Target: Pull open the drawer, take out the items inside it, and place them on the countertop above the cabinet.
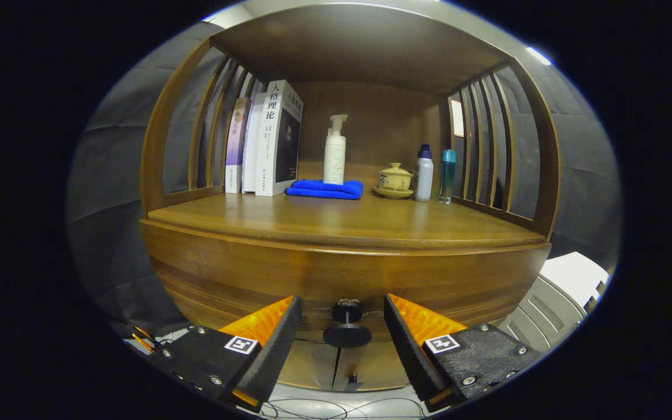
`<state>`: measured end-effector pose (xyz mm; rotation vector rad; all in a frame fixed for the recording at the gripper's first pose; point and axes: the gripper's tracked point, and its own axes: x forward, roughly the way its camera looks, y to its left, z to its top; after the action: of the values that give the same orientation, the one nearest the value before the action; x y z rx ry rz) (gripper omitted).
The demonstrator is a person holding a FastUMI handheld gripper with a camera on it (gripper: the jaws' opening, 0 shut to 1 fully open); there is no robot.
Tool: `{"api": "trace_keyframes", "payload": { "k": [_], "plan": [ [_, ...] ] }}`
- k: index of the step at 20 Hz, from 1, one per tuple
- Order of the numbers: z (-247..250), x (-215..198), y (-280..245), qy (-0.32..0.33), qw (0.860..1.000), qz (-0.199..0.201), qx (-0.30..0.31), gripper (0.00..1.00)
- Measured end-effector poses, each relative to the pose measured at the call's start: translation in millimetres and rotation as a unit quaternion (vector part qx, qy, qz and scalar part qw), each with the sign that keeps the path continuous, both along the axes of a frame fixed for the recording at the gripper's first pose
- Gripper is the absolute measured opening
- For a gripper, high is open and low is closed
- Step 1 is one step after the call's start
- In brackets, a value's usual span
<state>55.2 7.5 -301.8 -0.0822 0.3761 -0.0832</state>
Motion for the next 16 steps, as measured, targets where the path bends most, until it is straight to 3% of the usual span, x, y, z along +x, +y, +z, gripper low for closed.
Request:
{"api": "trace_keyframes", "payload": {
  "k": [3,10,16],
  "plan": [
    [-13.0,-2.1,-7.9,0.014,1.000,-0.011,-0.015,0.84],
    [-13.8,2.3,-2.8,0.003,1.000,0.002,-0.002,0.50],
    [-14.8,0.6,-3.4,-0.020,0.999,0.002,0.027,0.40]
  ]
}}
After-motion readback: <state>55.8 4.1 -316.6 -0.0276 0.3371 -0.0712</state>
